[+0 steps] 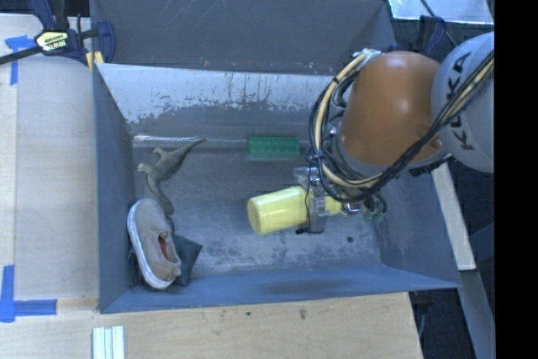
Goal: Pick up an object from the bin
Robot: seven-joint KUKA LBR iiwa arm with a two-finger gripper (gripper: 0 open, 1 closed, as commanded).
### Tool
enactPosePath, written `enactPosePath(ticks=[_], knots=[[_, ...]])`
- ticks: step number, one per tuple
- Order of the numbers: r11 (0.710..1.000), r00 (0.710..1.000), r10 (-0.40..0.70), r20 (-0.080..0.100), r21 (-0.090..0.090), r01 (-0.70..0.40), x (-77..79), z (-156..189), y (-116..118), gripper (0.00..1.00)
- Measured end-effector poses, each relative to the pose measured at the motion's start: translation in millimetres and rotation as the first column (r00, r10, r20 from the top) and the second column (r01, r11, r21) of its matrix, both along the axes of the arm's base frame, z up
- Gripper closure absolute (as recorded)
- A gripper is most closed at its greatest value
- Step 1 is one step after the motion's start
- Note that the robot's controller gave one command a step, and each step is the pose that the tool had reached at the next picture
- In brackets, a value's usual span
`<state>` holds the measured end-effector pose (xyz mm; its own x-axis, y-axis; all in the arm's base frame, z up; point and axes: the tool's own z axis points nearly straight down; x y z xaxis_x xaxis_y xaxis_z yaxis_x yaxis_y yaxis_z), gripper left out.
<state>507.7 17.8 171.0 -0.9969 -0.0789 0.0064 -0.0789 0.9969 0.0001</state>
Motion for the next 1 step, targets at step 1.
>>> enactPosePath(ticks=[1], knots=[[0.998, 0.998, 0.058, 0.009, 0.000, -0.058, 31.7, -101.1, -11.0, 1.00]])
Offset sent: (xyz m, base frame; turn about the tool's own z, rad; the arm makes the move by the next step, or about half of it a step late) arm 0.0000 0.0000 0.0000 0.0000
